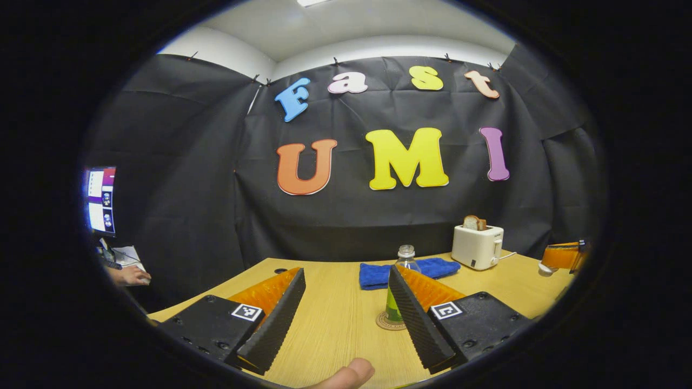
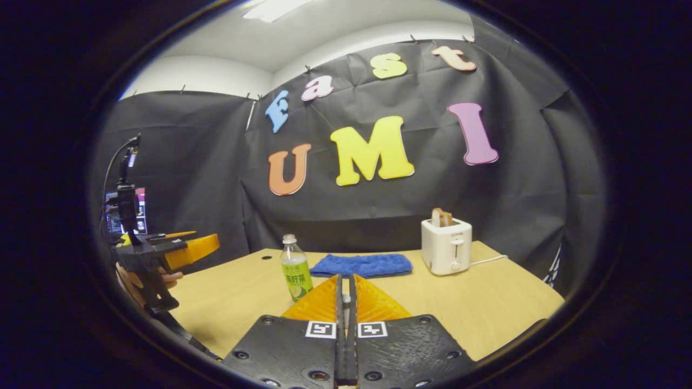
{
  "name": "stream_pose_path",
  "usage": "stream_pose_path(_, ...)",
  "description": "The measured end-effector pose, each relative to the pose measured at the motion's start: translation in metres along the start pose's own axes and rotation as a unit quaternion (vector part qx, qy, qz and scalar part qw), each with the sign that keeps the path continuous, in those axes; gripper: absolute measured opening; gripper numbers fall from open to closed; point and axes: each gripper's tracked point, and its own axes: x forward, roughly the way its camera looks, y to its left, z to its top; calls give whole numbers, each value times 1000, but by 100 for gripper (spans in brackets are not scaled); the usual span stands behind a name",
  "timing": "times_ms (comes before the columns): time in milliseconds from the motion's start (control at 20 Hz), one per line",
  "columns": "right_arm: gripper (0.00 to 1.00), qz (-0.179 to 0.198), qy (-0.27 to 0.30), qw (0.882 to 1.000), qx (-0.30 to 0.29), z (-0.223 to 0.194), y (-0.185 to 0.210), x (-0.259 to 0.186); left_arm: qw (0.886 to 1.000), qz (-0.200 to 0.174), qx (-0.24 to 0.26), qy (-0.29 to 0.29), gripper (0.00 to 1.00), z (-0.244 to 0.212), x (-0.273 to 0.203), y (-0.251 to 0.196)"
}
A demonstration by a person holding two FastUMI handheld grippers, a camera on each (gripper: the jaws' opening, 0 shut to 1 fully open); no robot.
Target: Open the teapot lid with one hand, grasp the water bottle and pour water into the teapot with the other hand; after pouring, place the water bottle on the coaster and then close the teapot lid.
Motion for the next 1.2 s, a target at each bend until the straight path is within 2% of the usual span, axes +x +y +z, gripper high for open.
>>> stream_pose_path(100, 0, 20, 7, 1000, -6, -9, 12, 12, 1000, 11, -6, -9, 97, -1, -11, 7)
stream_pose_path(300, 0, 51, 41, 998, 8, -39, 28, 40, 1000, -3, -9, -3, 97, -12, -22, 3)
stream_pose_path(700, 0, 29, 100, 995, 1, -104, 38, 83, 999, -15, -20, 21, 97, -28, -25, 2)
stream_pose_path(1100, 0, 23, 93, 995, -7, -119, 38, 87, 999, -21, -35, 35, 97, -40, -22, -1)
stream_pose_path(1200, 4, 22, 91, 996, -6, -121, 37, 84, 998, -22, -31, 45, 97, -45, -21, -3)
